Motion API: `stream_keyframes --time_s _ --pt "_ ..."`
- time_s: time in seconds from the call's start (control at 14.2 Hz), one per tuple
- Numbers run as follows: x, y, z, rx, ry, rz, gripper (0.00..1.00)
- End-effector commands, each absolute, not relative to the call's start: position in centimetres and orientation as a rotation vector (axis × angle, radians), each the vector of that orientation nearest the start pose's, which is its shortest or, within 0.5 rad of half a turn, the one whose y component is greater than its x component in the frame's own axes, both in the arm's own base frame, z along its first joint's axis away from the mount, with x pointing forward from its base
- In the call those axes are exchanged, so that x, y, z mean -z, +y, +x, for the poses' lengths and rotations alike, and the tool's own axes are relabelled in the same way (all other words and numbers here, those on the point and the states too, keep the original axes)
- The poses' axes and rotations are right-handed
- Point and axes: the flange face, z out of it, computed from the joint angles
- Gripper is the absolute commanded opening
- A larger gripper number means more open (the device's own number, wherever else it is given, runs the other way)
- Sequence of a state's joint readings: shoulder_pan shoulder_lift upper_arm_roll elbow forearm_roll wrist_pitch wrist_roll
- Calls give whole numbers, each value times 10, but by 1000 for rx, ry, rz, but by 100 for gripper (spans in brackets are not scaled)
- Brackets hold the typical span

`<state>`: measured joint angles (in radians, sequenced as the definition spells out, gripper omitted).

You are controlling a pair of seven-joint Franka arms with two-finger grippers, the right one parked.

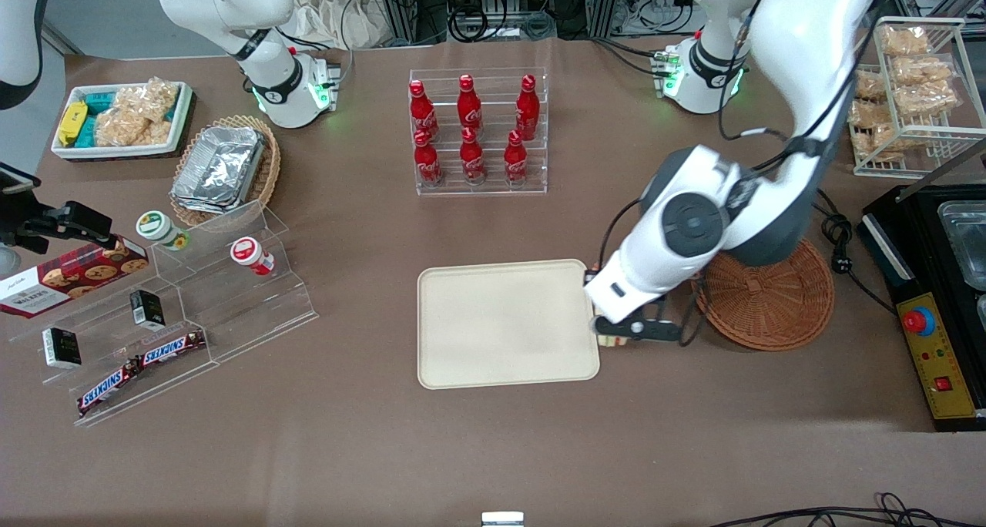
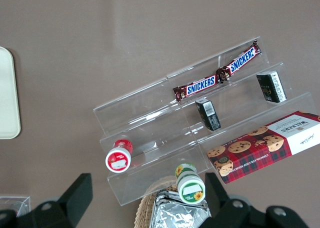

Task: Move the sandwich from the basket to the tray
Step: 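Lift the sandwich and carry it with the left gripper to the tray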

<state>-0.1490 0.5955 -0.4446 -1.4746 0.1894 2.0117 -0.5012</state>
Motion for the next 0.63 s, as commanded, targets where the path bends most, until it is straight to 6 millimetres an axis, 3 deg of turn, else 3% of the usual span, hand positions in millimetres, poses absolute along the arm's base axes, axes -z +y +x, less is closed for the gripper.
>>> stream_keyframes --time_s 0.0,0.21,0.28,0.35,0.42,0.49,0.56 --pt "-316 -359 623 -7 150 -3184 0" --pt "-282 -375 623 10 97 -3218 1" --pt "-272 -378 623 11 93 -3226 11" --pt "-267 -377 625 10 85 -3227 34" --pt "-264 -376 625 6 51 -3222 75" --pt "-264 -379 623 5 18 -3220 99" --pt "-266 -378 624 9 -6 -3217 99"
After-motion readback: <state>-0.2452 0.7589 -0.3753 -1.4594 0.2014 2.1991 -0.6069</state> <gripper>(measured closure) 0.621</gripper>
